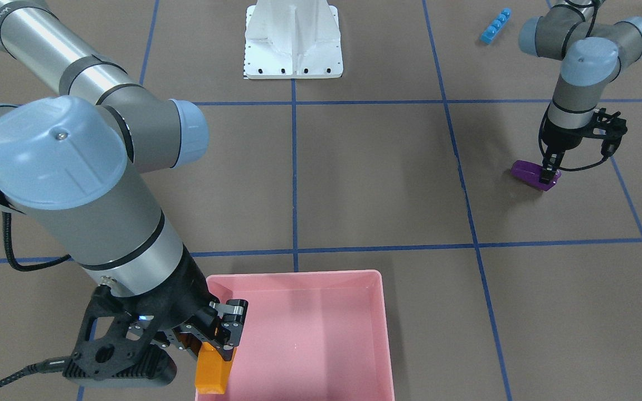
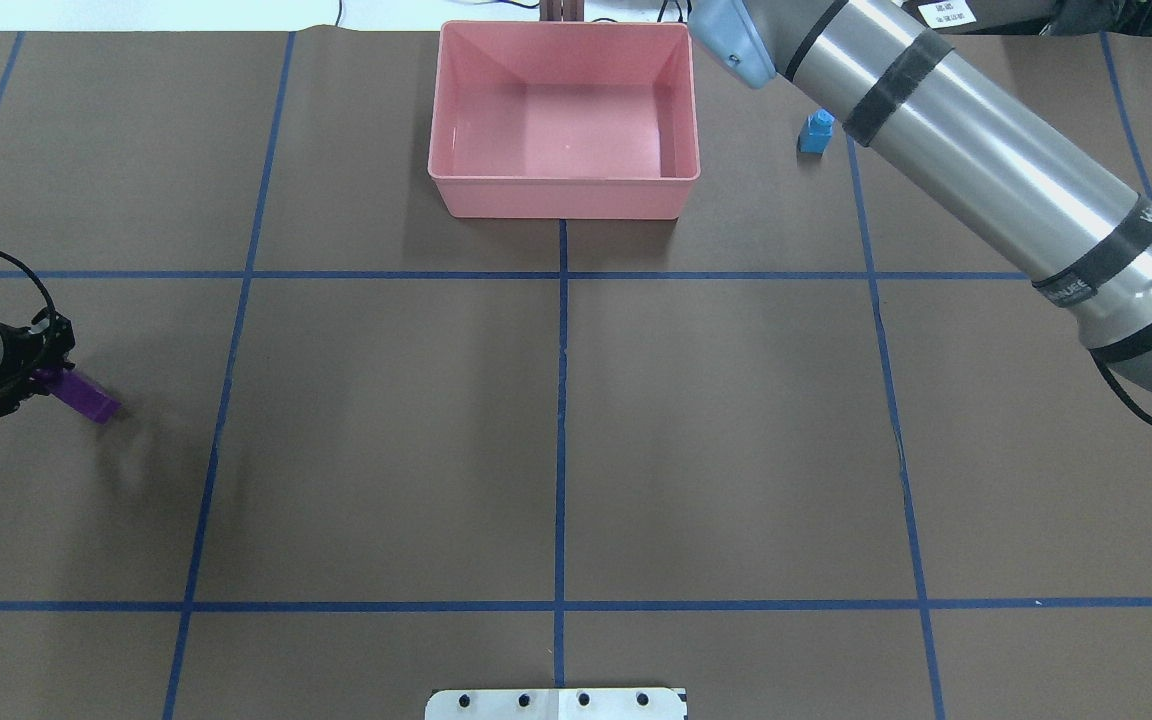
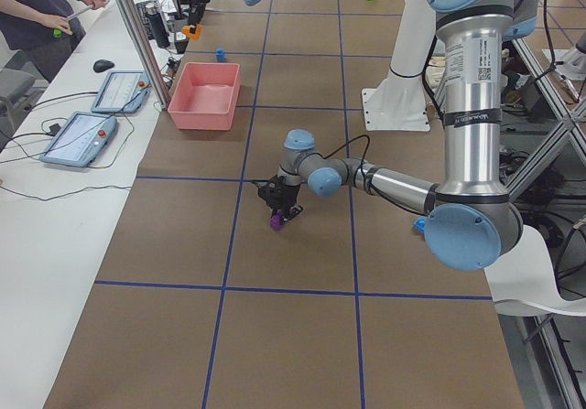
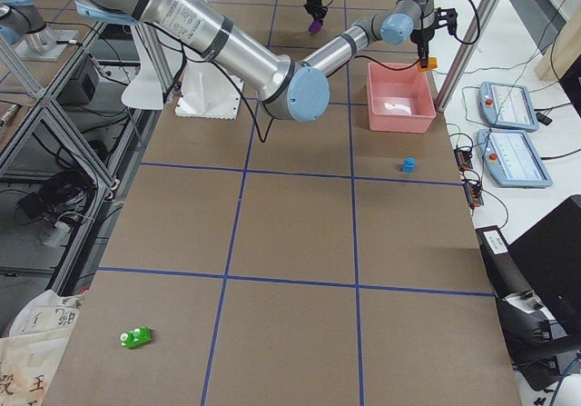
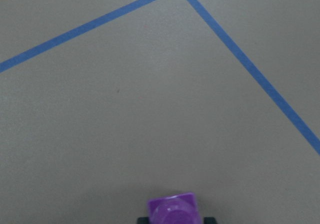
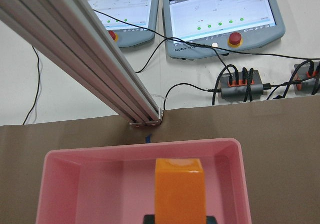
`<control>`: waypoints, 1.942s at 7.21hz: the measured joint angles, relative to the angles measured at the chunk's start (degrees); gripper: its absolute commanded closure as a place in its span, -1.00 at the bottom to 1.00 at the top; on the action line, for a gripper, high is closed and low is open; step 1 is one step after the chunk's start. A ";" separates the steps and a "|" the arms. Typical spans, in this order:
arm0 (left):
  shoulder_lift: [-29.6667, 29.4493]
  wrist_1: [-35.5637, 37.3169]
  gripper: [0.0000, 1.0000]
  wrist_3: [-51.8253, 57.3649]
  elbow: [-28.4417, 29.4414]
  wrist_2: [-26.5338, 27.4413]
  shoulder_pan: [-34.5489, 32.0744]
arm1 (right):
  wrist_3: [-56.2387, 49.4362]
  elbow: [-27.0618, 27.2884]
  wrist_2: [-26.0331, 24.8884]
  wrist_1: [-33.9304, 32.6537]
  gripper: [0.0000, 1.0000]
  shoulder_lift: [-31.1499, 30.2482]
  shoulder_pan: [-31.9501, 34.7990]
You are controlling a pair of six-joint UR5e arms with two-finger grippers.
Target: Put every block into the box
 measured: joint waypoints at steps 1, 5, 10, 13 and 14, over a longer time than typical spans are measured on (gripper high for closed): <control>-0.16 1.22 1.00 1.72 -1.92 -0.50 -0.18 | -0.02 -0.77 -1.61 0.05 1.00 0.45 -1.07; -9.37 13.46 1.00 9.17 -5.05 -0.68 -3.63 | 0.25 -10.85 -6.99 10.73 1.00 1.55 -6.42; -25.63 21.55 1.00 12.84 -0.49 -7.90 -12.00 | 0.91 -16.36 -4.85 10.51 -0.98 1.22 -10.29; -36.24 22.10 1.00 10.29 3.10 -11.20 -12.88 | 1.16 -15.57 0.82 4.70 -0.99 3.04 -8.07; -40.61 21.92 1.00 7.01 4.88 -11.56 -12.85 | -0.06 -14.13 4.34 1.78 -0.99 3.45 -5.49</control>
